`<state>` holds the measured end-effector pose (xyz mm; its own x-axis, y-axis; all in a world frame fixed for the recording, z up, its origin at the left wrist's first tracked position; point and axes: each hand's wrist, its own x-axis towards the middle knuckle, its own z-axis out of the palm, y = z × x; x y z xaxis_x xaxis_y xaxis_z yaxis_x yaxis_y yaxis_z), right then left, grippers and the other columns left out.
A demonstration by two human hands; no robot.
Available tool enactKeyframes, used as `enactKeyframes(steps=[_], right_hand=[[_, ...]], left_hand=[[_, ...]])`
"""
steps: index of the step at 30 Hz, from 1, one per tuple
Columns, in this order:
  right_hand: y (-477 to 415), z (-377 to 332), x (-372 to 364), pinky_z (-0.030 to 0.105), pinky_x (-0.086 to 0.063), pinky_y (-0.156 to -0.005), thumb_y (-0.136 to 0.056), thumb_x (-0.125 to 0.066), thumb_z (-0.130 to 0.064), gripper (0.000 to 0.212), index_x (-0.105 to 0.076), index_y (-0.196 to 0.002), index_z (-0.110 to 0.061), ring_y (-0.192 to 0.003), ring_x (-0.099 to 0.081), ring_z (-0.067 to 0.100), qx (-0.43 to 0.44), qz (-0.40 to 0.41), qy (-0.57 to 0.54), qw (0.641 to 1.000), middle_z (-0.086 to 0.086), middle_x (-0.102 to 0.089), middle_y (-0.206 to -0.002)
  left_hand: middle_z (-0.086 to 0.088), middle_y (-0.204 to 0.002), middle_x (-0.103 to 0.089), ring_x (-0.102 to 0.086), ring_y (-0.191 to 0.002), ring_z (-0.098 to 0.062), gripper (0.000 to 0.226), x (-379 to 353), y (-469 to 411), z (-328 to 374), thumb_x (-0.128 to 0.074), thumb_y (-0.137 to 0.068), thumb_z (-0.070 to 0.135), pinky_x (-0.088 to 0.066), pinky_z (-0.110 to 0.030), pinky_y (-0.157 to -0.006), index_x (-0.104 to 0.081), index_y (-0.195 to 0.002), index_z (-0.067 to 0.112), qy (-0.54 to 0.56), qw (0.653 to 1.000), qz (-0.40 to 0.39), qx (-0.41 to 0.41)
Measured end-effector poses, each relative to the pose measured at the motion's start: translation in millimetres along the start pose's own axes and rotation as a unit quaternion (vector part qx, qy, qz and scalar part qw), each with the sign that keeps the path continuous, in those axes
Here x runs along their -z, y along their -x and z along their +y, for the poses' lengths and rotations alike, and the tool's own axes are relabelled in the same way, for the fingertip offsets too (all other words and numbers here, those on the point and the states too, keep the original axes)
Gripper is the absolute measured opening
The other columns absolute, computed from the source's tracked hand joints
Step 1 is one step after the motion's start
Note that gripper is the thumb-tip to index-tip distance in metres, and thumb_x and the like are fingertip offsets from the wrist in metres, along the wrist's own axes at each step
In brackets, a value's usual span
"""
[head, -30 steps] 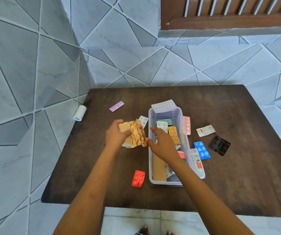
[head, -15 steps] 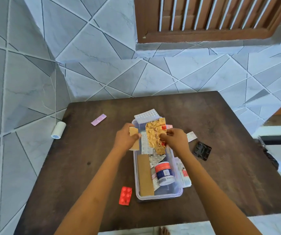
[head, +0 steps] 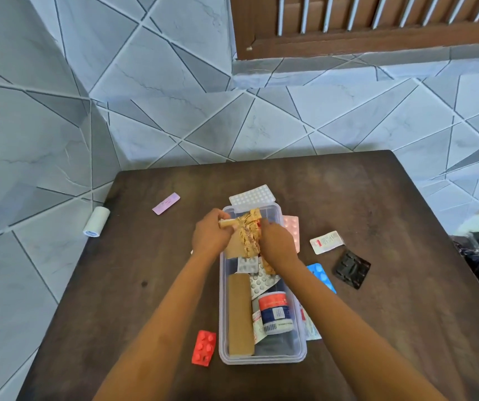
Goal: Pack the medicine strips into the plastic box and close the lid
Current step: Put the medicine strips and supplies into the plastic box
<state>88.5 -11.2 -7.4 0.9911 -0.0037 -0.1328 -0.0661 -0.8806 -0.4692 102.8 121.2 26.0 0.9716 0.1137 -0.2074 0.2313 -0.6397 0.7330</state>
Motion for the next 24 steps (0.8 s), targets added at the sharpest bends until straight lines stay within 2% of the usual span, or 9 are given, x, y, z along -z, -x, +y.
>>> enactKeyframes(steps=[3, 6, 9, 11, 15, 17, 21, 24], right_hand=[[-0.3, 6.2, -8.6, 0.038, -0.044, -0.100, -0.094, -0.047, -0.015, 0.031, -0.053, -0.122, -0.004, -0.121, -0.051, 0.031, 0.038, -0.026, 0.100, 0.994, 0.018, -0.057, -0.128], [1.7, 11.3, -16.5, 0.039, -0.024, -0.116, -0.094, -0.048, -0.018, 0.035, -0.053, -0.123, 0.000, -0.137, -0.031, 0.033, 0.060, -0.048, 0.171, 0.982, 0.019, -0.052, -0.136], [4.3, 17.2, -16.1, 0.040, -0.010, -0.120, -0.094, -0.047, -0.027, 0.041, -0.052, -0.126, -0.001, -0.143, -0.020, 0.032, 0.079, -0.035, 0.191, 0.978, 0.018, -0.045, -0.143], [8.0, 21.3, -12.8, 0.041, -0.006, -0.120, -0.093, -0.047, -0.031, 0.044, -0.050, -0.128, -0.005, -0.144, -0.018, 0.030, 0.091, -0.025, 0.182, 0.979, 0.015, -0.043, -0.145], [22.6, 27.3, -3.3, 0.040, -0.014, -0.119, -0.092, -0.045, -0.024, 0.045, -0.042, -0.135, -0.008, -0.142, -0.026, 0.029, 0.101, 0.002, 0.102, 0.990, 0.014, -0.040, -0.147], [32.0, 31.1, 1.9, 0.039, -0.022, -0.117, -0.092, -0.046, -0.019, 0.045, -0.041, -0.136, -0.009, -0.138, -0.034, 0.029, 0.085, 0.044, 0.044, 0.994, 0.013, -0.042, -0.146], [48.4, 47.3, 18.2, 0.039, -0.038, -0.107, -0.091, -0.047, -0.014, 0.042, -0.046, -0.132, -0.009, -0.128, -0.047, 0.028, 0.021, 0.111, -0.032, 0.993, 0.011, -0.049, -0.141], [58.9, 71.8, 30.2, 0.039, -0.043, -0.099, -0.090, -0.046, -0.010, 0.039, -0.049, -0.128, -0.007, -0.120, -0.051, 0.030, -0.033, 0.129, -0.045, 0.990, 0.013, -0.054, -0.134]], left_hand=[[-0.011, -0.108, -0.067, -0.060, -0.095, -0.028, 0.014, -8.1, -6.2, 1.4, -0.058, -0.084, 0.013, -0.046, -0.032, -0.073, -0.063, -0.096, 0.017, -0.075, 0.997, -0.029, -0.017], [-0.013, -0.116, -0.064, -0.058, -0.106, -0.030, 0.025, -16.9, -8.8, 1.1, -0.054, -0.084, 0.008, -0.048, -0.035, -0.082, -0.064, -0.105, 0.015, -0.176, 0.980, -0.069, -0.061], [-0.016, -0.118, -0.062, -0.057, -0.108, -0.031, 0.028, -25.7, -9.1, -2.2, -0.052, -0.086, 0.007, -0.048, -0.035, -0.082, -0.062, -0.111, 0.012, -0.220, 0.970, -0.069, -0.080], [-0.018, -0.115, -0.064, -0.059, -0.106, -0.033, 0.027, -30.5, -7.4, -4.2, -0.051, -0.087, 0.007, -0.048, -0.036, -0.081, -0.061, -0.112, 0.011, -0.242, 0.965, -0.057, -0.087], [-0.017, -0.109, -0.066, -0.062, -0.100, -0.033, 0.024, -39.5, -0.1, -7.0, -0.045, -0.089, 0.005, -0.049, -0.038, -0.078, -0.060, -0.107, 0.010, -0.295, 0.949, -0.039, -0.102], [-0.014, -0.110, -0.066, -0.063, -0.098, -0.031, 0.022, -42.5, 5.1, -6.0, -0.045, -0.090, 0.006, -0.050, -0.037, -0.079, -0.062, -0.103, 0.009, -0.296, 0.948, -0.012, -0.117], [-0.010, -0.117, -0.067, -0.065, -0.102, -0.026, 0.023, -45.3, 13.4, 12.9, -0.052, -0.091, 0.011, -0.052, -0.033, -0.084, -0.065, -0.111, 0.012, -0.209, 0.965, 0.034, -0.157], [-0.011, -0.114, -0.069, -0.064, -0.102, -0.026, 0.023, -57.0, 18.5, 36.4, -0.055, -0.089, 0.009, -0.049, -0.029, -0.083, -0.066, -0.109, 0.010, -0.159, 0.963, 0.004, -0.218]])
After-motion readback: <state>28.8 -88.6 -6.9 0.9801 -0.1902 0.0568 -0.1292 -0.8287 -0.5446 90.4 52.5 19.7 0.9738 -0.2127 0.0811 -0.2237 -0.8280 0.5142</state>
